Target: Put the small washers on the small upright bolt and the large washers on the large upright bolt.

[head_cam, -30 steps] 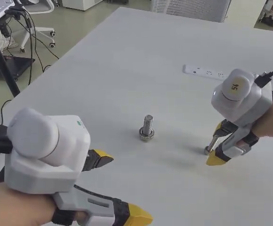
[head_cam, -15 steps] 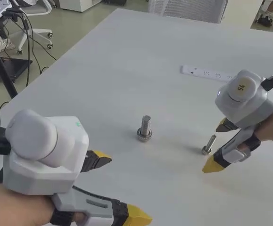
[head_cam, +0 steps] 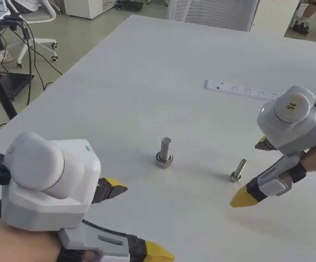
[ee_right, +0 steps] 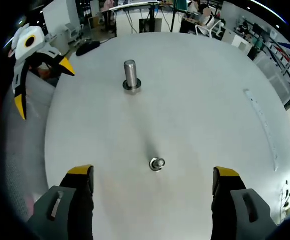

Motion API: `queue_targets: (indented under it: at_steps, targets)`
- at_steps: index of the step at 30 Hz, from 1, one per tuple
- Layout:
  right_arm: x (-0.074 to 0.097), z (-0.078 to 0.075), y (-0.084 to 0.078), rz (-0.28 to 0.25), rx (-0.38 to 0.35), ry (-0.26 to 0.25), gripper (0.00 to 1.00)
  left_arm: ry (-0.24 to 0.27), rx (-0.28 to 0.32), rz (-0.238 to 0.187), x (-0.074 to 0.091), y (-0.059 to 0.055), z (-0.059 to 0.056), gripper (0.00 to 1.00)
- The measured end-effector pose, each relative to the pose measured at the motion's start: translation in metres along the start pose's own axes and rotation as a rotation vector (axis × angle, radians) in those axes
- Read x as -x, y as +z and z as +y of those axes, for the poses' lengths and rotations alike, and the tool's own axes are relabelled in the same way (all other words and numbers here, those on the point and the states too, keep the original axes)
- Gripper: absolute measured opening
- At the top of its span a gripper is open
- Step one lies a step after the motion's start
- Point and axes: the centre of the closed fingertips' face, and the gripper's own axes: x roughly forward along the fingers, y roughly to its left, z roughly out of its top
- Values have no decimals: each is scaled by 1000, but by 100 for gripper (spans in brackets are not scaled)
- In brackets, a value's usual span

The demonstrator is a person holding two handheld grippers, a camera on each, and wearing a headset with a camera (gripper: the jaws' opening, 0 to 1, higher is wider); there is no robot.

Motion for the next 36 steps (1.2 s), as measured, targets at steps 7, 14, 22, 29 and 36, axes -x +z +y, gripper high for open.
queue_targets:
  at_steps: [7, 14, 22, 29, 36]
  targets:
    - [8, 6, -5, -25, -20, -19, 100, 8, 5, -14, 1, 3, 1, 86]
    - [19, 12, -9, -55, -47, -40, 100, 33, 10, -27, 2, 6, 6, 92]
    - [28, 24, -11, -106, -88, -64, 100, 49, 22, -52, 5, 10, 9, 98]
    - [37, 33, -11, -150, -125, -89, 100, 48, 24, -61, 6, 12, 9, 100]
    - [52, 45, -4, -230, -169, -116, 100, 56, 25, -78, 9, 16, 11, 100]
